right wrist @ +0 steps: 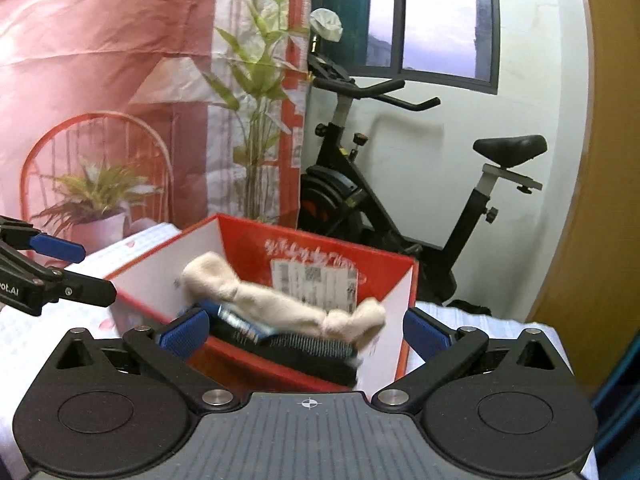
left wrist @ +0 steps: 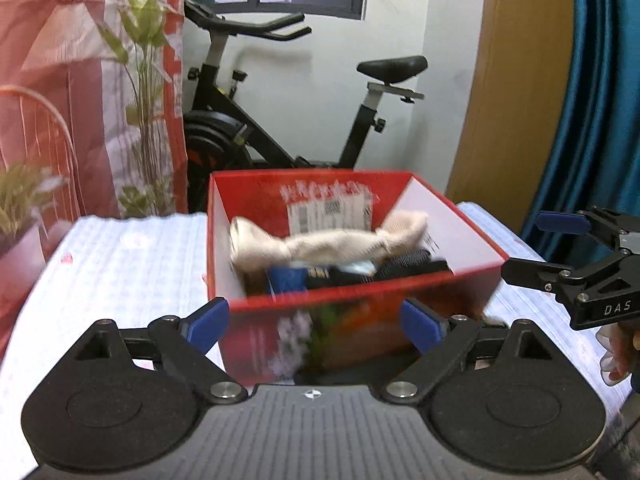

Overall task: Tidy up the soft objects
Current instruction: 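Lower the left tool onto the green pouch and close it, then lift the green pouch with the left tool and release it into the box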

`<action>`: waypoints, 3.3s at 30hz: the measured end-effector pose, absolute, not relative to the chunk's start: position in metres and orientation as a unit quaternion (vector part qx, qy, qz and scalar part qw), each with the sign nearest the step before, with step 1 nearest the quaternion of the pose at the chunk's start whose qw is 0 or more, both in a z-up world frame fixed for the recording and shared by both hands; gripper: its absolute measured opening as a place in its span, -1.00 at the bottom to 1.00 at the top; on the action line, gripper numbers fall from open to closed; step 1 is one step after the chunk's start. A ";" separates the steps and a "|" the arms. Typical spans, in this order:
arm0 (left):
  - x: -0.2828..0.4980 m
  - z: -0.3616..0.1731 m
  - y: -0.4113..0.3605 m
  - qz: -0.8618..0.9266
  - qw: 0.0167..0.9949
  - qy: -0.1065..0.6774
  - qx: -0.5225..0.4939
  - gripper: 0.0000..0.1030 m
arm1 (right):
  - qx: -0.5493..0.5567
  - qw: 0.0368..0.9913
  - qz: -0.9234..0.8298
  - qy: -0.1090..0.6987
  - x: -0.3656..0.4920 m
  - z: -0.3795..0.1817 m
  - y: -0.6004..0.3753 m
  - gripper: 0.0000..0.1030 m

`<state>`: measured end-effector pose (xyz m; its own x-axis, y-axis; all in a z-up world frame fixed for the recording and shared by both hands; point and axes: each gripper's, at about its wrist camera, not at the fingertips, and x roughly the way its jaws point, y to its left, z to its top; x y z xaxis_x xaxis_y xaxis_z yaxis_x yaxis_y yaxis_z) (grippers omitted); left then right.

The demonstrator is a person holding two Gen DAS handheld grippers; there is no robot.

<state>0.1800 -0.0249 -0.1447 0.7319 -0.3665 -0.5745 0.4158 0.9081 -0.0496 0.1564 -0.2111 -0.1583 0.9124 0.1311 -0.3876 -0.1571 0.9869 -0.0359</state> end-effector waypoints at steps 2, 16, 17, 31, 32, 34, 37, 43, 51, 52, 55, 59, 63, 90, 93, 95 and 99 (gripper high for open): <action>0.170 -0.155 -0.023 -0.211 0.927 0.308 0.032 0.82 | -0.033 0.976 0.080 0.199 0.143 -0.166 -0.213 0.99; 0.139 -0.219 -0.011 -0.190 0.909 0.372 -0.012 0.73 | -0.015 0.945 0.078 0.318 0.097 -0.261 -0.216 0.63; 0.138 -0.221 -0.010 -0.189 0.907 0.375 -0.016 0.72 | -0.013 0.943 0.080 0.323 0.096 -0.266 -0.215 0.60; 0.128 -0.230 -0.011 -0.194 0.901 0.386 -0.042 0.58 | 0.001 0.930 0.111 0.351 0.093 -0.279 -0.198 0.33; 0.128 -0.229 -0.012 -0.195 0.900 0.387 -0.045 0.54 | 0.001 0.929 0.116 0.350 0.092 -0.279 -0.195 0.30; 0.128 -0.229 -0.014 -0.201 0.897 0.390 -0.050 0.44 | 0.002 0.929 0.128 0.348 0.093 -0.279 -0.188 0.25; 0.127 -0.229 -0.019 -0.211 0.894 0.392 -0.053 0.30 | 0.001 0.929 0.145 0.341 0.094 -0.281 -0.177 0.16; 0.127 -0.228 -0.040 -0.233 0.887 0.396 -0.050 0.26 | 0.009 0.936 0.154 0.318 0.090 -0.286 -0.174 0.00; 0.135 -0.234 -0.075 -0.261 0.872 0.409 -0.056 0.26 | 0.055 0.946 0.120 0.296 0.075 -0.296 -0.197 0.12; 0.135 -0.236 -0.078 -0.264 0.871 0.411 -0.058 0.26 | 0.060 0.947 0.116 0.295 0.074 -0.298 -0.200 0.12; 0.140 -0.240 -0.090 -0.270 0.864 0.419 -0.069 0.26 | 0.077 0.949 0.110 0.284 0.069 -0.300 -0.207 0.12; 0.144 -0.248 -0.099 -0.273 0.856 0.431 -0.087 0.25 | 0.090 0.951 0.111 0.275 0.068 -0.302 -0.214 0.12; 0.146 -0.255 -0.107 -0.272 0.850 0.441 -0.100 0.25 | 0.094 0.952 0.117 0.268 0.070 -0.305 -0.215 0.11; 0.137 -0.236 -0.132 -0.303 0.860 0.406 -0.057 -0.07 | 0.085 0.962 0.135 0.223 0.058 -0.294 -0.207 -0.09; 0.135 -0.216 -0.131 -0.307 0.869 0.386 -0.040 -0.07 | 0.078 0.967 0.133 0.205 0.054 -0.280 -0.206 -0.09; 0.136 -0.200 -0.127 -0.312 0.874 0.370 -0.040 -0.07 | 0.068 0.970 0.134 0.193 0.054 -0.268 -0.205 -0.09; 0.147 -0.165 -0.116 -0.311 0.882 0.348 -0.065 -0.08 | 0.051 0.976 0.139 0.162 0.061 -0.235 -0.202 -0.09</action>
